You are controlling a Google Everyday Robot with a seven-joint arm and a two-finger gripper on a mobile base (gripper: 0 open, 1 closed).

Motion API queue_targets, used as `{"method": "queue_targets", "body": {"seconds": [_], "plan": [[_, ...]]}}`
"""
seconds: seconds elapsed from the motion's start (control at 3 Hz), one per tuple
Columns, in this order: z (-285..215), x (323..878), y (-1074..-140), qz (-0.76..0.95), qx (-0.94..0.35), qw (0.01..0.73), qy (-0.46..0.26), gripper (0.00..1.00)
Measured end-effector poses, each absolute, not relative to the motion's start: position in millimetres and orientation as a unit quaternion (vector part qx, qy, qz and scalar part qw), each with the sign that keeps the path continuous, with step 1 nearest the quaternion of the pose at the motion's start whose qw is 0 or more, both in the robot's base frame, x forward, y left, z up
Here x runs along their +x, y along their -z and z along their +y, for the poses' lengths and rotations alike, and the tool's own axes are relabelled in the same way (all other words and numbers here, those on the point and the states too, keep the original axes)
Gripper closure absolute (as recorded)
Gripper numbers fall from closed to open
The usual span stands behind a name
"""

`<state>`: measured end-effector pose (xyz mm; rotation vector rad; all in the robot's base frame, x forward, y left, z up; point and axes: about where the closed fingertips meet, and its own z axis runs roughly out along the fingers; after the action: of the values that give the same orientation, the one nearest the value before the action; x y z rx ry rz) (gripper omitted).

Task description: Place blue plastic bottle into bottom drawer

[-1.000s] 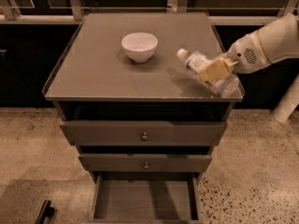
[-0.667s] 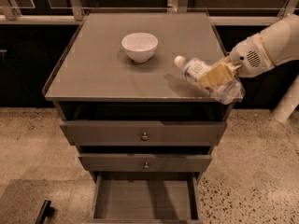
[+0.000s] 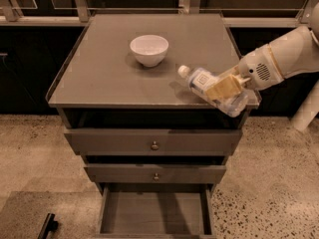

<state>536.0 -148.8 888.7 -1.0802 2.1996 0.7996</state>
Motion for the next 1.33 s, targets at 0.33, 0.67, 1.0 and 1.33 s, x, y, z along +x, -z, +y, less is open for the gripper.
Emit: {"method": "queue_targets", "body": {"seconds": [0.33, 0.67, 1.0, 1.33], "plan": [[-133, 518, -869, 0.802, -0.408, 0.309, -0.309, 1.00], [-136, 505, -836, 0.801, -0.373, 0.346, -0.314, 1.00], [-145, 491, -819, 0.808, -0.339, 0.369, -0.309, 1.00], [-155, 480, -809, 0.817, -0.310, 0.382, -0.300, 1.00]]}}
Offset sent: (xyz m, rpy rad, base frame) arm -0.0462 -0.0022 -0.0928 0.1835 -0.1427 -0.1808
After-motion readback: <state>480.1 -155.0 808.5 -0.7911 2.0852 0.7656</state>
